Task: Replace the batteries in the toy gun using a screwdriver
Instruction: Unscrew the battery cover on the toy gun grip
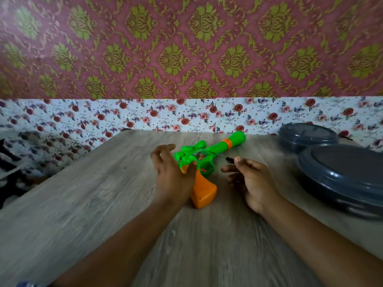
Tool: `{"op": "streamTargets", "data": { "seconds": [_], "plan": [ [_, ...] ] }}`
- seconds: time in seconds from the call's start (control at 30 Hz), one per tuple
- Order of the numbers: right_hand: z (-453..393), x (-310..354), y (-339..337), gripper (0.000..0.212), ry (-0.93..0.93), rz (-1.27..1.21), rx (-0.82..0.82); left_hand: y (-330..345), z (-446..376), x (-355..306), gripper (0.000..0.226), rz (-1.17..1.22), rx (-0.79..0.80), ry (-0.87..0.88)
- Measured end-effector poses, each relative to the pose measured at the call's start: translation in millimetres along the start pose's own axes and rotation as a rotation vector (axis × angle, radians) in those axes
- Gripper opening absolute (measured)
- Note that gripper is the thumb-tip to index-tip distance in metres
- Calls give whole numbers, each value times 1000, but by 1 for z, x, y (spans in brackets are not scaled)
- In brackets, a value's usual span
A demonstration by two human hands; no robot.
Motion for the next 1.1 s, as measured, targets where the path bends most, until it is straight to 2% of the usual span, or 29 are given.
{"op": "streamTargets", "data": {
  "seconds": [0.13,0.23,0.3,0.4,0.5,0.6,0.73,0.83,0.93,1.03,1.1],
  "plan": [
    [-5,-3,-2,19,-4,-20,-9,9,-3,10,72,-338,261,-272],
    [-4,-3,-3,21,-5,-6,-21,11,-9,4,63,-608,461,-289],
    [-4,-1,-3,21,-10,14,-26,14,-10,2,63,-665,553,-315],
    [-4,-1,-2,21,-2,40,-17,20,-15,-2,59,-675,553,-334],
    [-3,-3,1,19,16,65,25,21,-22,-1,47,-553,512,-349],
    [-3,-3,2,18,23,49,62,18,-26,9,45,-399,422,-397],
    [-7,-1,12,16,37,24,94,6,-32,19,40,-195,330,-351],
    [-4,-2,12,13,33,36,89,5,-26,16,30,92,323,-348],
    [0,-2,2,14,11,39,40,15,-17,11,63,286,349,-372],
    [3,-1,-3,17,-10,50,0,25,-11,9,53,473,408,-389],
    [2,-2,0,18,-18,56,-12,24,-11,14,47,486,449,-408]
  ]
}}
Point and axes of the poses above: each hand's wrist, its own z-axis away from the middle knuckle, its own y-axis out of the palm, x = y × z, the point moved 6 cm from there along -z, towards the middle knuckle, and after that the axes turned 9 degrees about x, right-handed, at the moved point
